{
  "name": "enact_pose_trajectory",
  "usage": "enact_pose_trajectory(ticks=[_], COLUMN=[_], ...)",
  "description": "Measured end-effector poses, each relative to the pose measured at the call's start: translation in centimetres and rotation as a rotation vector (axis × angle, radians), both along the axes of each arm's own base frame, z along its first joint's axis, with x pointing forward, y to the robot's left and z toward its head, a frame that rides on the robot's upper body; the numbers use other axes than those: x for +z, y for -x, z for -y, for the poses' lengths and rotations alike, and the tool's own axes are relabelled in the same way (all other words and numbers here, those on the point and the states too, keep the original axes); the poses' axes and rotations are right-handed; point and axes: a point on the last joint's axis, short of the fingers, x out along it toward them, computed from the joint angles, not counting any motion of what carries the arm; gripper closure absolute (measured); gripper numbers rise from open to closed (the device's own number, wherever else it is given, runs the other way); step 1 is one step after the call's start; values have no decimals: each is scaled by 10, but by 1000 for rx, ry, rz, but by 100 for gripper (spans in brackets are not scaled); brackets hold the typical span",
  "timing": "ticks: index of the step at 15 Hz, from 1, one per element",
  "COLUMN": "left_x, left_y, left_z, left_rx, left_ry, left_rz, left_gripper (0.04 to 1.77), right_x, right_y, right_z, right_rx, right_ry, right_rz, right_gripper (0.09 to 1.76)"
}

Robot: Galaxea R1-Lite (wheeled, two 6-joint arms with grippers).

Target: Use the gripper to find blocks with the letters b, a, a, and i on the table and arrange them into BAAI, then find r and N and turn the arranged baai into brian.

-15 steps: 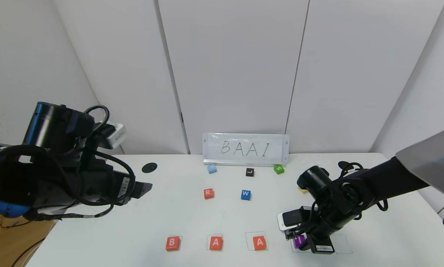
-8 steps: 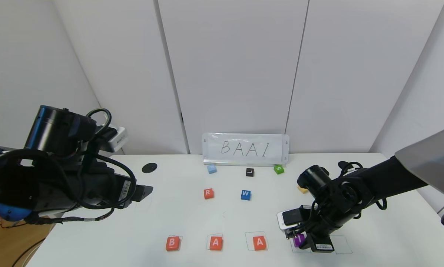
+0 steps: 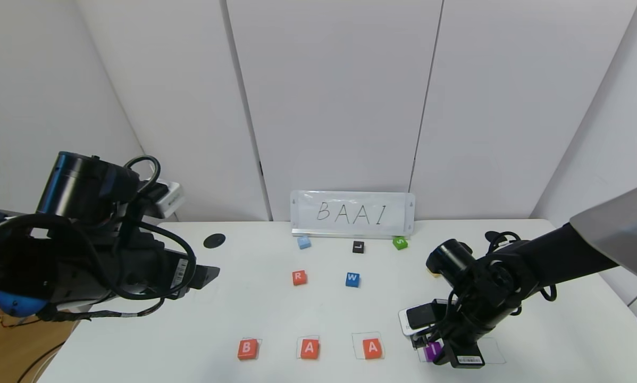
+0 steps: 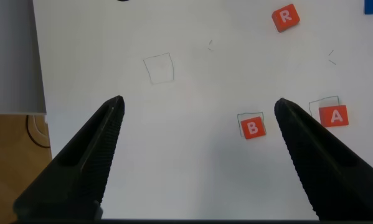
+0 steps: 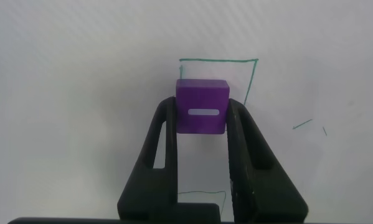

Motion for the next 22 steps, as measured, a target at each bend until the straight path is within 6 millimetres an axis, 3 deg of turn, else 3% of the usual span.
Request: enact_pose_trajectory(ticks=[6, 9, 13, 16, 20, 22], left_x=[1, 1, 0, 1, 1, 2], left_y=[0, 1, 1, 1, 2, 2], left_z=[0, 0, 0, 1, 1, 1], left_rx=[0, -2, -3, -3, -5, -5], left_ry=[1, 1, 1, 1, 2, 4], left_rz=[2, 2, 2, 3, 4, 10], left_gripper=[9, 9, 9, 9, 9, 9], right_x=[0, 0, 2, 5, 25, 34], right_y=[-1, -1, -1, 0, 3, 5], right_z=[-1, -1, -1, 0, 5, 5], right_rx=[1, 1, 0, -2, -24, -147], right_ry=[-8, -10, -12, -25, -74, -107], right_rz=[8, 8, 12, 11, 36, 27], right_gripper=[132, 95, 63, 47, 34, 29])
